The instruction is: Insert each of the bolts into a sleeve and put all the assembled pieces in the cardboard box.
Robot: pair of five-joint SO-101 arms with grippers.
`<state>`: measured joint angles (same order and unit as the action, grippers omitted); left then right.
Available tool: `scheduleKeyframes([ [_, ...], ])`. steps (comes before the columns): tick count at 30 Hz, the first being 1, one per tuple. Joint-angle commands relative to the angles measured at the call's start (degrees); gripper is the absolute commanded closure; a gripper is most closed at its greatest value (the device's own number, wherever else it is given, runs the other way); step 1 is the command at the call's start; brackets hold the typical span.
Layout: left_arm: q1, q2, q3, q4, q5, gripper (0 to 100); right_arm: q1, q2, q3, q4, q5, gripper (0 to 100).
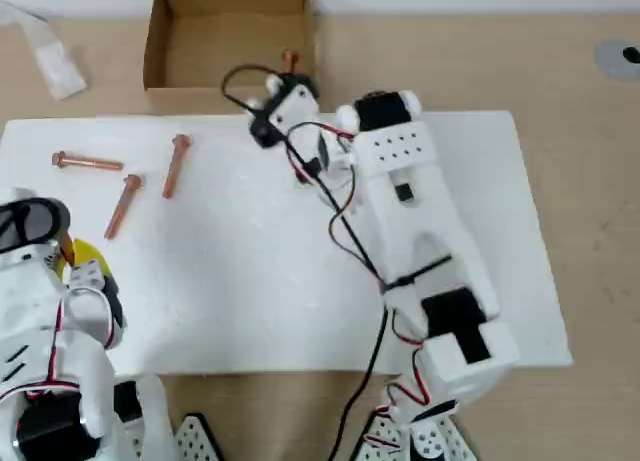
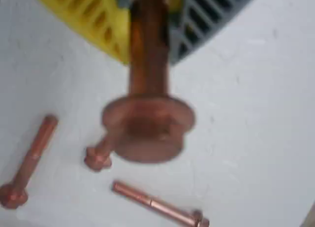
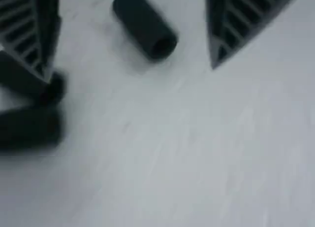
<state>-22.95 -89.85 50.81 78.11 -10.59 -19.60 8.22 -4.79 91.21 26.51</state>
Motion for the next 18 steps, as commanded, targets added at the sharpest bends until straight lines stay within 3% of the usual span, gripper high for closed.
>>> scheduleKeyframes([
  [1, 0.7, -3.4, 0.2, 1.1, -1.4, 99, 4.9, -0.1, 2.8, 2.5, 5.7, 75.5],
  [8, 0.8, -7.9, 0.4, 1.1, -4.7, 99, 13.3, -0.1, 5.1, 2.8, 17.7, 75.5],
  [18, 0.9, -8.2, 2.1, 0.7, -4.7, 99, 14.2, 0.0, 10.8, 2.5, 29.5, 75.5],
])
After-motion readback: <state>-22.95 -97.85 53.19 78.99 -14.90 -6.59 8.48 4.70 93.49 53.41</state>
